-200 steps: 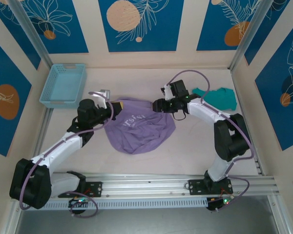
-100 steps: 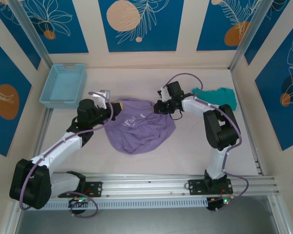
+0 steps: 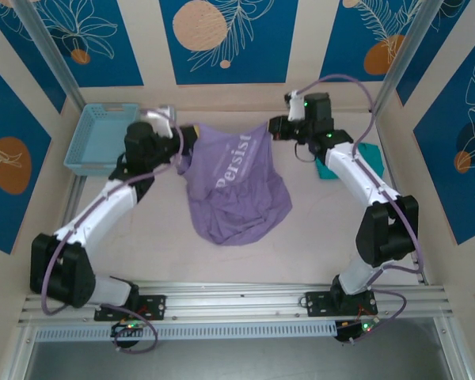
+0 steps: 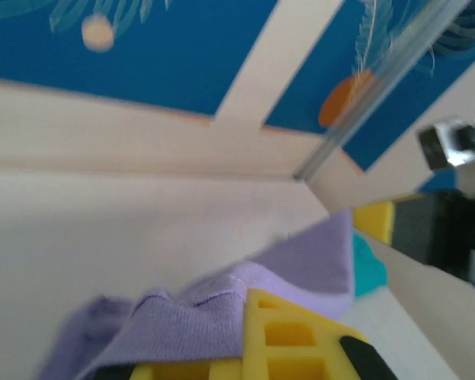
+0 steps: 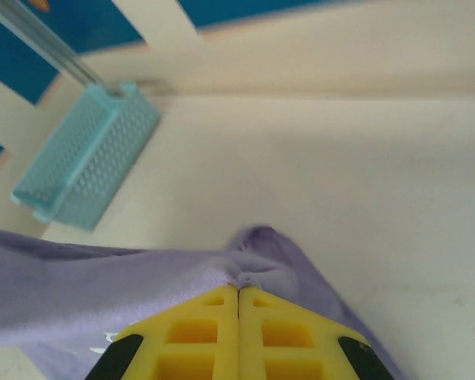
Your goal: Fold the inside-out t-shirt
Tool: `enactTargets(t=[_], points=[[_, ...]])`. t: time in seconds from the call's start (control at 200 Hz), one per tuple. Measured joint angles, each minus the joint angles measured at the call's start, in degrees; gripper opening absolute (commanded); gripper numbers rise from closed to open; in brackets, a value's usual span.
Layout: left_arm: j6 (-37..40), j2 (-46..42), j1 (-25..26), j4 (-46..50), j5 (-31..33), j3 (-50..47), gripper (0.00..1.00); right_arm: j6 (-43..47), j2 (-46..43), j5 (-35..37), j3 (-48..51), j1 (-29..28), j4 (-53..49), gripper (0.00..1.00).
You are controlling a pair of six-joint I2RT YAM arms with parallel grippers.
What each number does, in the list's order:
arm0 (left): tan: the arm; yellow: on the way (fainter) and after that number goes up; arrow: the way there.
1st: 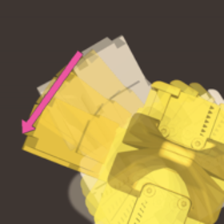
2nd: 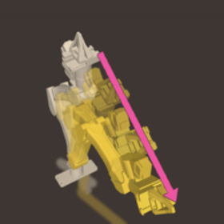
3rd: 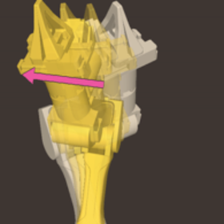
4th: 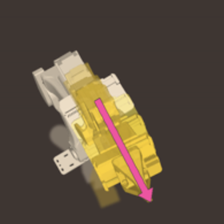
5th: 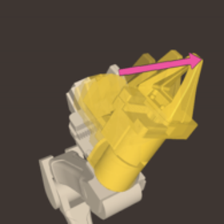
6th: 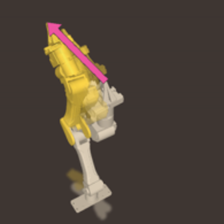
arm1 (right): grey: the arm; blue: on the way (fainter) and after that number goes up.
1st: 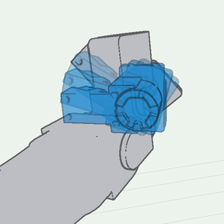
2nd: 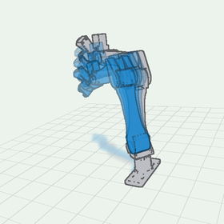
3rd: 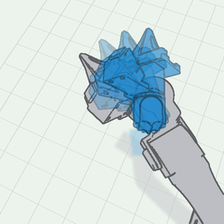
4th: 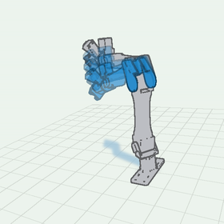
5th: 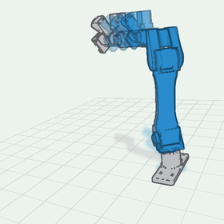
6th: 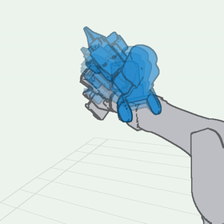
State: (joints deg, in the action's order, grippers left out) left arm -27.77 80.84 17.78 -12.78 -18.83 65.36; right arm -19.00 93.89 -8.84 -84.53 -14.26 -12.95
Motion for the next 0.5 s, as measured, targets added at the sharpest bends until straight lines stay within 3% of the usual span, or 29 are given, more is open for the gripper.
enactTargets(t=[0.12, 0.23, 0.33, 0.465, 0.5], points=[[0.85, 7.02, -1.44, 5.6, -0.7, 20.2, 0.0, 1.57, -2.99, 1.44, -7.21, 1.25, -0.31, 0.0], [0.85, 5.55, -1.7, 5.53, -2.56, 28.22, 0.0, 3.78, -12.26, 2.89, -5.79, 0.04, 1.01, 0.0], [0.72, -0.9, -1.7, 2.91, -5.03, 24.83, 0.0, 6.01, -24.61, 4.2, 2.56, -4.2, 4.76, 0.0], [1.25, -12.9, -1.7, -0.11, -7.74, 8.33, 0.0, 7.69, -38.01, 5.7, 19.26, -13.73, 8.55, 0.0], [1.55, -15.34, -1.7, 0.2, -7.78, 3.39, 0.0, 7.52, -39.43, 6.12, 23.65, -16.17, 9.29, 0.07]])
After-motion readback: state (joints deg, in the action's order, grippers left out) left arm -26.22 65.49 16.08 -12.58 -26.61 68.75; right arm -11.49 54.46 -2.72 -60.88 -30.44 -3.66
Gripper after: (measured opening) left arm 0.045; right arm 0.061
